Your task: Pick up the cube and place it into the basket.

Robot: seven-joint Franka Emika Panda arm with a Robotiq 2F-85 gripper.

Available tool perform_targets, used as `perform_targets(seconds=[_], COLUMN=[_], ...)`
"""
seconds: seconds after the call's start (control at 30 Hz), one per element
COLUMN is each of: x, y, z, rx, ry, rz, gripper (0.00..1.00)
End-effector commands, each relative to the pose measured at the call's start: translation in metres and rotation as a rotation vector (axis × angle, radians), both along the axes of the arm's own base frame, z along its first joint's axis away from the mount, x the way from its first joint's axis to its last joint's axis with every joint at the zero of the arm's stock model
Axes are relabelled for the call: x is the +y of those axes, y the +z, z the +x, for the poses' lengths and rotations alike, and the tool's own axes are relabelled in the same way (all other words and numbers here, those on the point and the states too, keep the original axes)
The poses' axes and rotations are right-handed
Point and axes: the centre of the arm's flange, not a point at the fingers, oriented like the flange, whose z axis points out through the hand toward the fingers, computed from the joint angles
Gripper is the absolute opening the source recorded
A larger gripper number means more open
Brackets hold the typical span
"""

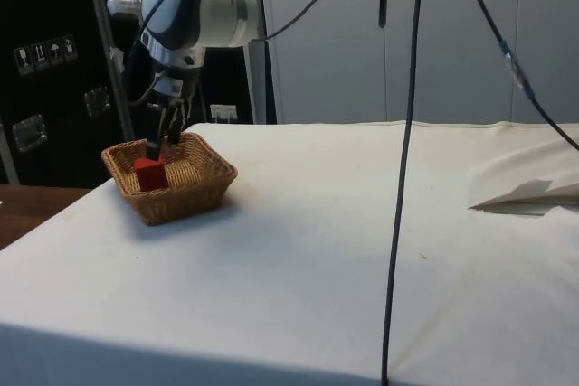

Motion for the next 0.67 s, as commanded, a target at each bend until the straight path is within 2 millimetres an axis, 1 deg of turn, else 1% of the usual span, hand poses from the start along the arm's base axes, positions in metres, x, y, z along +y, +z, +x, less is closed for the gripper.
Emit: perform_targets(seconds=[0.0,0.03,0.3,0.33,0.37,0.5,0.63], x=[-0.001,-0.002,-0.007,-0.006,-0.007,-0.008,-0.008], y=[0.002,0.008,0.026,0.023,0.028,0.034,0.034], z=[-0.002,-0.011,-0.029,-0.025,-0.031,-0.04,-0.046], rx=[0.0,-0.007,-0.017,-0.004,-0.018,-0.024,-0.015], ry=[0.0,0.002,0.003,0.004,0.004,0.003,0.001], rz=[0.0,0.003,0.002,0.002,0.002,0.002,-0.001], gripper=[1.0,1.0,1.0,1.0,1.0,1.0,1.0])
